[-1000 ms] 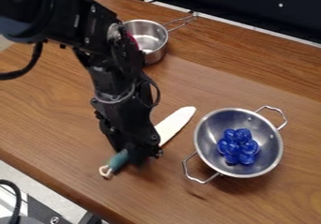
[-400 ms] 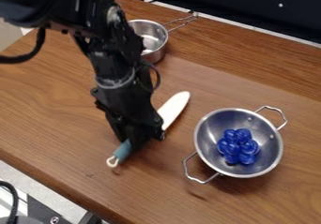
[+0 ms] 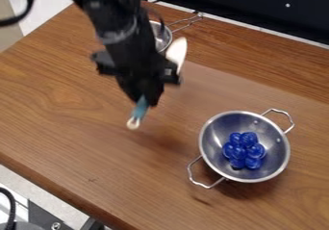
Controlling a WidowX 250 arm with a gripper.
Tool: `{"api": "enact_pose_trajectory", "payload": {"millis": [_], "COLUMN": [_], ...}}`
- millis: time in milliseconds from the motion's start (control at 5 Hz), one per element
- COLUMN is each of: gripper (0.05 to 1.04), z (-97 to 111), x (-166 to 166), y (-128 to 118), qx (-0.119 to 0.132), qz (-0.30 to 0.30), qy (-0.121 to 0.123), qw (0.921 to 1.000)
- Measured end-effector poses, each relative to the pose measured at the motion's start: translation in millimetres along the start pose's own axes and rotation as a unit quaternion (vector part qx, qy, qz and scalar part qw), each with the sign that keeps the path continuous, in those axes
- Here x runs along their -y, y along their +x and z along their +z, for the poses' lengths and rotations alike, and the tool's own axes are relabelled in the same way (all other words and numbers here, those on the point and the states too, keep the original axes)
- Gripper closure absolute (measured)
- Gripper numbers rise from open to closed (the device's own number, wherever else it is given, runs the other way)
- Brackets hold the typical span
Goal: MOVE THE KNIFE FROM IN BETWEEN THE TWO SILVER POTS TO THE UPPER SIDE OF THE POTS
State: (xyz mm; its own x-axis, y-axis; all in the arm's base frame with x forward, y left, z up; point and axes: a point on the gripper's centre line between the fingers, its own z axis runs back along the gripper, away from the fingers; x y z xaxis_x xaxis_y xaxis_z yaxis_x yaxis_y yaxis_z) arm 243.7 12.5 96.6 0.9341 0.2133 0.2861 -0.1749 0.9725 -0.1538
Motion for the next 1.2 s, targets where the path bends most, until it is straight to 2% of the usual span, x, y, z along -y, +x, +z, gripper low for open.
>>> {"api": "enact_pose_trajectory", "payload": {"millis": [200,400,600,800,1000,1200], "gripper": [0.87,0.87,0.87,0.87,0.87,0.87], "z": [10.8,8.2,-7.6,-22.5,-34.3,-44.5], "x": [17.4,47.6,71.0,90.7,108.8,118.5], "y": [25.5,45.5,55.4,59.9,64.3,77.3], "qx": [0.002,-0.003,-0.001,0.014,0.037,0.049], "qz": [0.072,0.177,0.25,0.35,0.432,0.496], "qy": [-0.015,-0.014,0.019,0.018,0.031,0.031], "qw": [0.9973,0.9841,0.968,0.9366,0.9008,0.8661]}}
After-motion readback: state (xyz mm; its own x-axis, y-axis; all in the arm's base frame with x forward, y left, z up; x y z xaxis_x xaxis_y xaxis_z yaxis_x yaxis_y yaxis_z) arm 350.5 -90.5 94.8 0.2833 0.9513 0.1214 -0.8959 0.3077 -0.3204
